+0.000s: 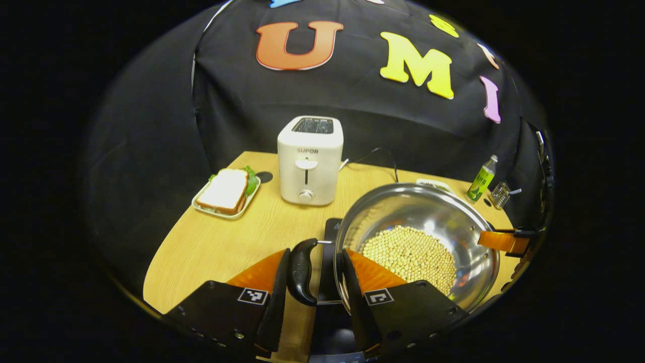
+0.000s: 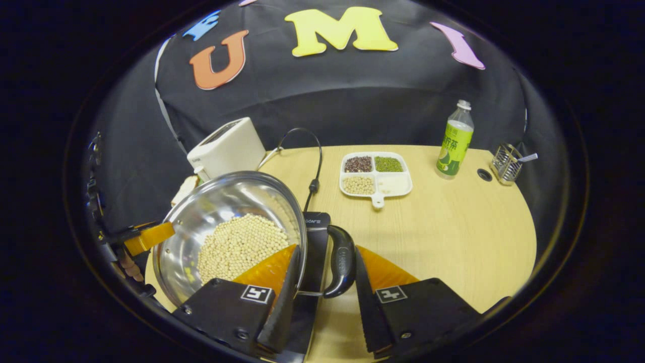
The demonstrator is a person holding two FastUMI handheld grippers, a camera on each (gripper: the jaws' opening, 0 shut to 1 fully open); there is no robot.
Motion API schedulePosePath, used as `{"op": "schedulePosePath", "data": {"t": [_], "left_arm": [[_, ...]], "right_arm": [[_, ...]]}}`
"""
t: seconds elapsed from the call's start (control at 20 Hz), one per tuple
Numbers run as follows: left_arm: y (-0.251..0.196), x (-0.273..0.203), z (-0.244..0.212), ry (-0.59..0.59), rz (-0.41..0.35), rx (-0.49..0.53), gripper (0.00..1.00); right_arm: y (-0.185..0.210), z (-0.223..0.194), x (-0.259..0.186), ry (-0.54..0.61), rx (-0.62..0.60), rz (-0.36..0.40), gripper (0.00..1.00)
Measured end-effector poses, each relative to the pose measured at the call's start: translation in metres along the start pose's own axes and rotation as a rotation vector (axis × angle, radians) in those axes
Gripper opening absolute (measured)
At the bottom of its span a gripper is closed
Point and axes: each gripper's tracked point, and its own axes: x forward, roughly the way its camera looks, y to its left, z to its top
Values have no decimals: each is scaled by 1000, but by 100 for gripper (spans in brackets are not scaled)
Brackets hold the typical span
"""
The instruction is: First push the handle of the pot to place it horizontally, then grasp the pot with both hands and set it on the induction cooktop.
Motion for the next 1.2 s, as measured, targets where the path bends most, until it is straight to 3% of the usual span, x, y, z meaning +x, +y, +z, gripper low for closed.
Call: {"op": "schedulePosePath", "data": {"t": [0.15,0.35,0.4,0.45,0.5,0.55,0.6,0.65,0.7,0.75,0.8,0.85,1.0,1.05,1.1,1.2], "left_arm": [[1,0,2,-25,-6,-10,54],[1,1,2,-25,-22,4,55],[1,1,3,-25,-27,-1,46],[1,1,3,-25,-31,-4,56],[3,0,3,-25,-33,-3,46],[2,0,3,-23,-36,-6,56],[2,0,3,-20,-38,-12,57],[3,-2,5,-26,-33,-17,48],[6,-5,9,-41,-29,-23,60],[9,-10,14,-62,-18,-26,56],[12,-15,17,-82,-9,-28,60],[12,-22,18,-93,-14,-31,84],[13,-47,23,-147,-8,-31,91],[15,-56,27,-181,1,-31,79],[16,-67,27,-212,15,-42,93],[12,-85,27,-255,12,-82,94]], "right_arm": [[0,0,2,-45,17,51,61],[-1,1,3,-57,17,62,64],[-1,1,3,-63,20,66,65],[-1,0,2,-65,21,73,66],[0,1,2,-69,18,81,67],[-1,1,1,-73,12,86,69],[-2,0,0,-79,17,88,69],[-2,0,-2,-86,24,86,69],[-3,1,-6,-100,30,80,72],[-5,4,-12,-124,24,69,74],[-7,9,-19,-150,9,62,74],[-7,10,-25,-168,-10,64,77],[-10,17,-49,-247,-36,85,80],[-11,16,-56,-276,-42,92,89],[-16,14,-62,-293,-36,84,93],[-24,7,-76,-313,-25,76,92]]}}
